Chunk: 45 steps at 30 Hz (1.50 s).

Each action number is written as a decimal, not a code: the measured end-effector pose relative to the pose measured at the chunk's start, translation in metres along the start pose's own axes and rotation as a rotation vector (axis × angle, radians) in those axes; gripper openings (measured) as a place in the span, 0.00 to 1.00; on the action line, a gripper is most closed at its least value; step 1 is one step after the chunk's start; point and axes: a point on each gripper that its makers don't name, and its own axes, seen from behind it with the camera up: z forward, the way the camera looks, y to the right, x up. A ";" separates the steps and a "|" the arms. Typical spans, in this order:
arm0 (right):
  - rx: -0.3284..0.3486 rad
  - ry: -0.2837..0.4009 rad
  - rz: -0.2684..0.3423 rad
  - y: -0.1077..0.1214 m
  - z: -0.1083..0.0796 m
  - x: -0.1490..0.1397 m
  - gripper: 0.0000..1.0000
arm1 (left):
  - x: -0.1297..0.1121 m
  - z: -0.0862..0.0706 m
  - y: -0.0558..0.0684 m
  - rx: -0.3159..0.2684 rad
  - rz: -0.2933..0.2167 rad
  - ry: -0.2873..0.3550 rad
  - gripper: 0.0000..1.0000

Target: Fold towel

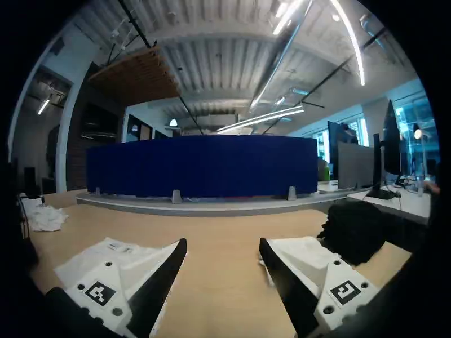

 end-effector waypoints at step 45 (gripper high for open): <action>0.365 -0.239 -0.181 -0.075 -0.025 0.168 1.00 | 0.129 -0.005 0.076 -0.383 0.138 -0.327 0.93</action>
